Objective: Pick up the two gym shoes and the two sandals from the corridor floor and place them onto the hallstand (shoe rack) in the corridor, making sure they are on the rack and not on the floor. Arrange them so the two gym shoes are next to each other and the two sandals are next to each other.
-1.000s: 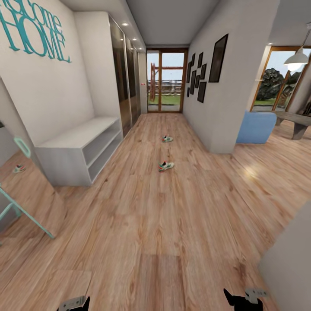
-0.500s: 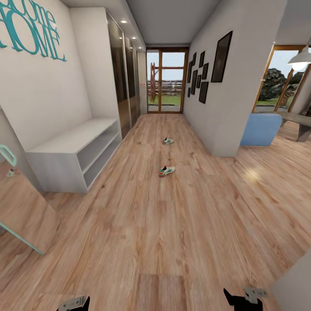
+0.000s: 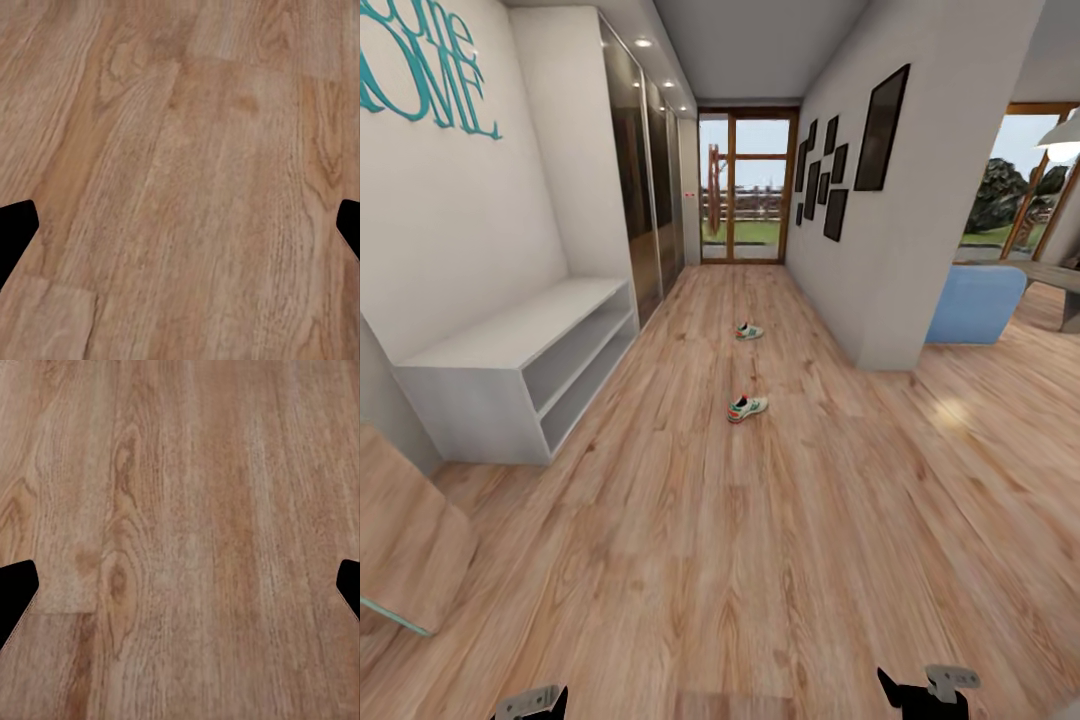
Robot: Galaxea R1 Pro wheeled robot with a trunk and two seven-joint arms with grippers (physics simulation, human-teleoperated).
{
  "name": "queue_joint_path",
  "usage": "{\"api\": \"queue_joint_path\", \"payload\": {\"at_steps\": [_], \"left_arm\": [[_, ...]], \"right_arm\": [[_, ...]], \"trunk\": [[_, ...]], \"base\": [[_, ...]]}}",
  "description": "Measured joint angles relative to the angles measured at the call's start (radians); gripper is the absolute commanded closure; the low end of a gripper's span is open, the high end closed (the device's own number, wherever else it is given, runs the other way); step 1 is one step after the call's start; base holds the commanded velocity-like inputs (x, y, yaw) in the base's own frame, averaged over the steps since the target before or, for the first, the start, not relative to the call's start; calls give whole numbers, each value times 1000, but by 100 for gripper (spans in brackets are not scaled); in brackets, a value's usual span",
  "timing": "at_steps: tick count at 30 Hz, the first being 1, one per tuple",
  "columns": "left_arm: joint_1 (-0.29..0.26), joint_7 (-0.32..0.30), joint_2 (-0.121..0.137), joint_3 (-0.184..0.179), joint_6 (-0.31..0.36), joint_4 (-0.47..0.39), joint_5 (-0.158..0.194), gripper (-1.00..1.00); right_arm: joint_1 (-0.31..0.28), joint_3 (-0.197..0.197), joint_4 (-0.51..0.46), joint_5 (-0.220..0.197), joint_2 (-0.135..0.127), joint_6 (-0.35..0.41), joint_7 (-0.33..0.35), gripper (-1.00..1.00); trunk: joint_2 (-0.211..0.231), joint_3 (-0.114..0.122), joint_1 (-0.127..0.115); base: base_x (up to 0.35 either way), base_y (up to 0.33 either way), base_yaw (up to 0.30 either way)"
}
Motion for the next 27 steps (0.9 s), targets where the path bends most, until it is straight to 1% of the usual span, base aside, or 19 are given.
{"api": "queue_joint_path", "payload": {"at_steps": [20,27], "left_arm": [[0,0,0,0,0,0,0,-100],[0,0,0,0,0,-1,0,-100]], "right_arm": [[0,0,0,0,-1,0,0,-100],[0,0,0,0,-1,0,0,-100]], "trunk": [[0,0,0],[0,0,0]], "base": [[337,0,0],[335,74,0]]}}
